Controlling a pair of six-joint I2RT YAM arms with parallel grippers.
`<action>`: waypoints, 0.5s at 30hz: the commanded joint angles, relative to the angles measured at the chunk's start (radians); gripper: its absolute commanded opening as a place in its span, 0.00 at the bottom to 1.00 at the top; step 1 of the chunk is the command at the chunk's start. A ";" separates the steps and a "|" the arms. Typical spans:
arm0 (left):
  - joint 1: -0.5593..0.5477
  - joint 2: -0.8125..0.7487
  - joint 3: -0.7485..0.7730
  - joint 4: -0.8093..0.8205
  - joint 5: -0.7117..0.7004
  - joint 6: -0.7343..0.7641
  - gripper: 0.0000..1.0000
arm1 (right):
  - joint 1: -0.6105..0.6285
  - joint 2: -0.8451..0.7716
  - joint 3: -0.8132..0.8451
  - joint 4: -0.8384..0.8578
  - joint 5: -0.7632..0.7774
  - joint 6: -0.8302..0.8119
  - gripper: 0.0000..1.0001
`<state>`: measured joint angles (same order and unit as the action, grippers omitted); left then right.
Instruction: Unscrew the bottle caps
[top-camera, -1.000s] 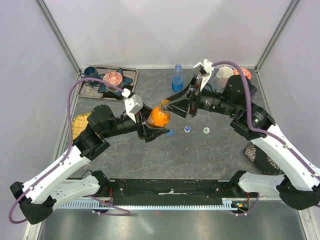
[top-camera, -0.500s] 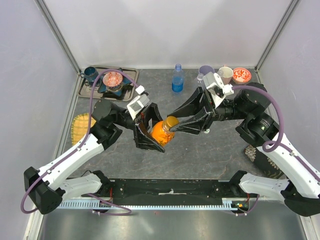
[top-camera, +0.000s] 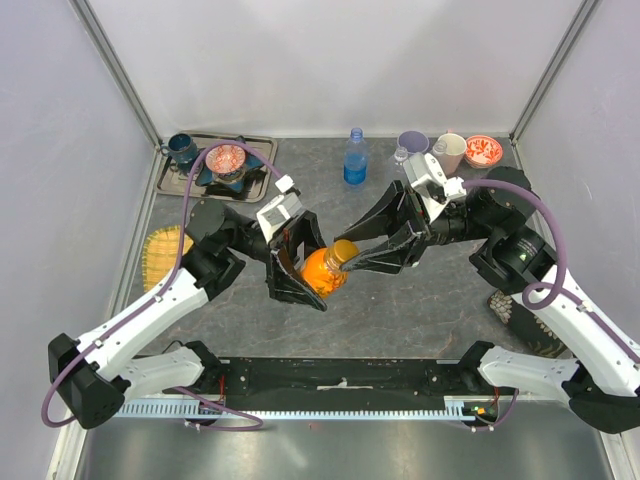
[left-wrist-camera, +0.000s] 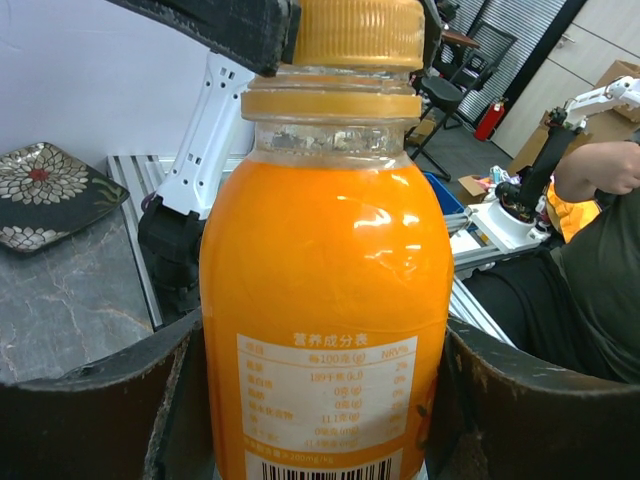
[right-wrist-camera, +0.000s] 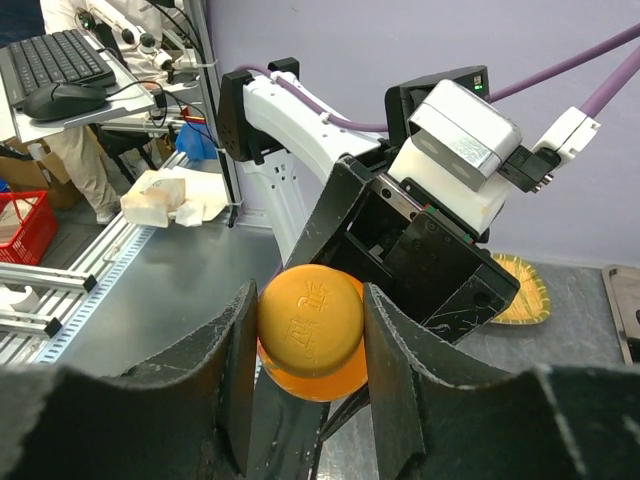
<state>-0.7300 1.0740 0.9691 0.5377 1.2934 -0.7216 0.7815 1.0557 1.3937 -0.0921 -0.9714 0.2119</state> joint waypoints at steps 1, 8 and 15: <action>0.007 -0.026 0.016 -0.011 -0.048 0.068 0.39 | 0.012 -0.002 -0.025 -0.075 -0.072 0.023 0.00; 0.007 -0.040 0.036 -0.093 -0.077 0.143 0.39 | 0.010 0.001 -0.022 -0.100 0.014 0.035 0.10; 0.007 -0.043 0.031 -0.102 -0.086 0.154 0.39 | 0.012 0.003 -0.001 -0.106 0.072 0.044 0.15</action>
<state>-0.7277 1.0573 0.9672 0.4187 1.2747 -0.6155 0.7822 1.0515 1.3876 -0.1394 -0.9222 0.2401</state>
